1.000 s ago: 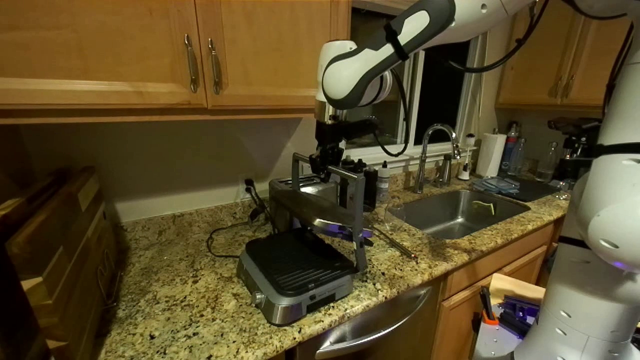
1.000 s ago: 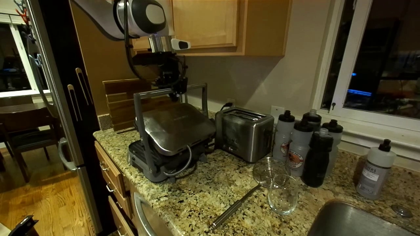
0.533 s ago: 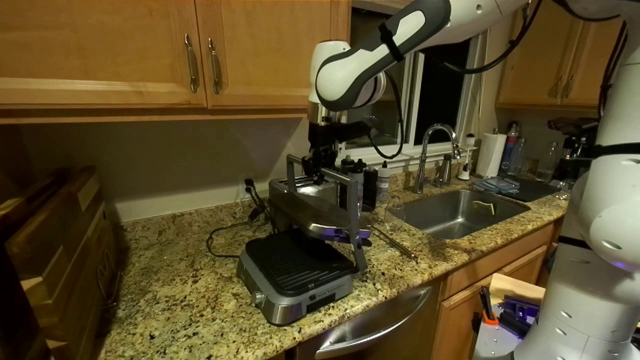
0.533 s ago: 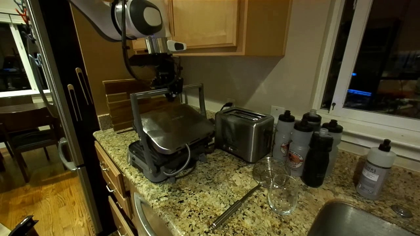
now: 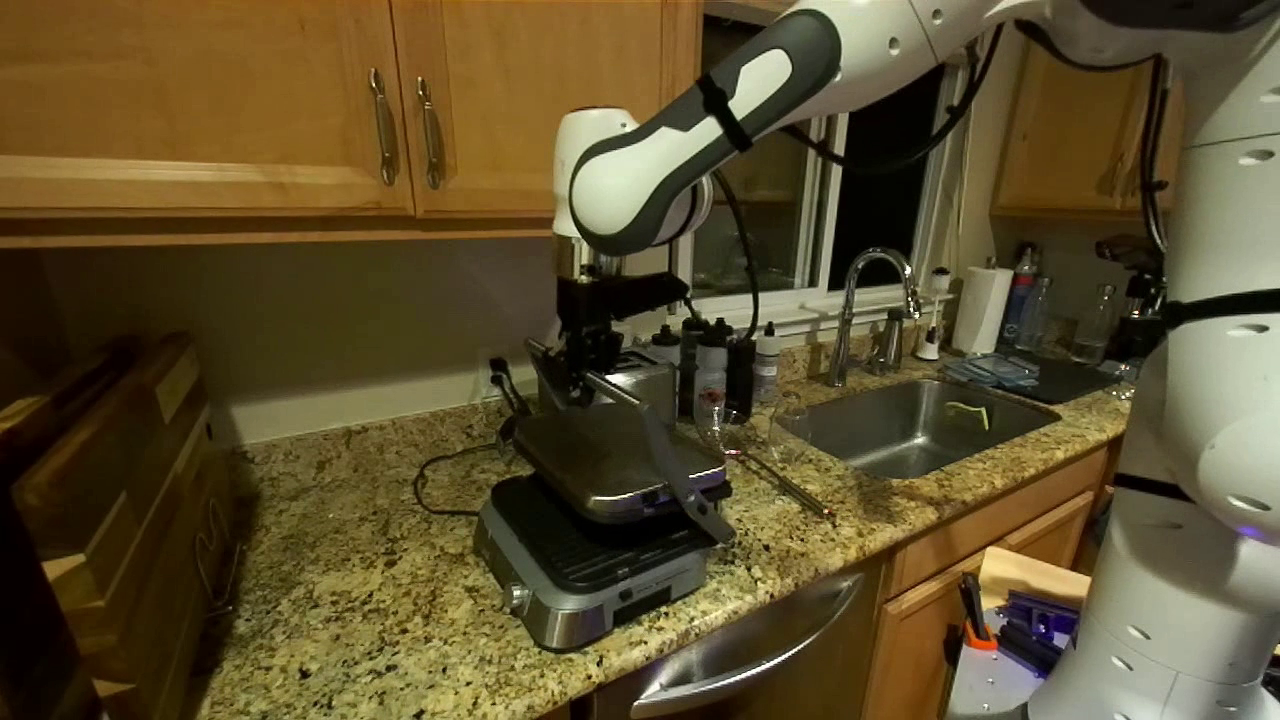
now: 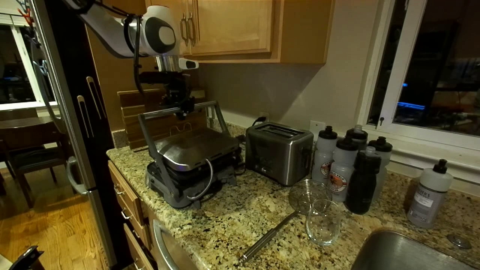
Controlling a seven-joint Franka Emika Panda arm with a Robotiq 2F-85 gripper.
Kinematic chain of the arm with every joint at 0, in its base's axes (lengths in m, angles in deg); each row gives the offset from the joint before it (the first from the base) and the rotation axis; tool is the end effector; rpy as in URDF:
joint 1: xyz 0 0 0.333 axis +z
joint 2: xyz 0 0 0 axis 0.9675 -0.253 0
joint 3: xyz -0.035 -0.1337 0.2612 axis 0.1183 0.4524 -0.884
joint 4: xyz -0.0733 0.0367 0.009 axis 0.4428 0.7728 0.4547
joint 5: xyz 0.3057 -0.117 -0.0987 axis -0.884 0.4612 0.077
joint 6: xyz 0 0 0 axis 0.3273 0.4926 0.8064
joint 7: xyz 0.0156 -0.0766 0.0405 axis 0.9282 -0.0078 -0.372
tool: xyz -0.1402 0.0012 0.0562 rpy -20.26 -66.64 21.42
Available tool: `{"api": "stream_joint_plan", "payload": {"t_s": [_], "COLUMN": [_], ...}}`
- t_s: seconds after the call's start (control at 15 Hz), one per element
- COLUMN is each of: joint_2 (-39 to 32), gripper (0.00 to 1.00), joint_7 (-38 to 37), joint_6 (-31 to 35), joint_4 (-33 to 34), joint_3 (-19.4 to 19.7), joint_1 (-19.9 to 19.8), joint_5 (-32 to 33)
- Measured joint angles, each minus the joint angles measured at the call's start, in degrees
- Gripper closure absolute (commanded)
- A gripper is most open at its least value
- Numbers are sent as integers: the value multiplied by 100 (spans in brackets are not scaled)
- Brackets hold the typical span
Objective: Close the grill sandwich maker
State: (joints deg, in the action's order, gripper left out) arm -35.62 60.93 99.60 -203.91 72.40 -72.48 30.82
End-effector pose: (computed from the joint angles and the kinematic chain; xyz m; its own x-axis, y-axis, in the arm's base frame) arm 0.5465 0.0625 0.3610 0.9907 0.0273 0.1332 0.0235 -0.9993 0.0300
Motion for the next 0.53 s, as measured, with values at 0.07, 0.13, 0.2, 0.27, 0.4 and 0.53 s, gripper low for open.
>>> {"api": "stream_joint_plan", "payload": {"t_s": [0.07,0.13,0.2,0.27,0.4,0.53], "joint_2": [-127,-264,-398,-537,-819,-1066], "gripper": [95,95,95,95,95,95], "joint_7": [-45,-93,-139,-172,-212,-218], "joint_6": [3,4,5,5,5,3], "joint_4": [86,177,268,363,550,717], "joint_3": [-26,-49,-73,-99,-135,-146], "joint_1": [52,110,159,202,296,377], "joint_5": [0,-2,-3,-6,-7,-7]}}
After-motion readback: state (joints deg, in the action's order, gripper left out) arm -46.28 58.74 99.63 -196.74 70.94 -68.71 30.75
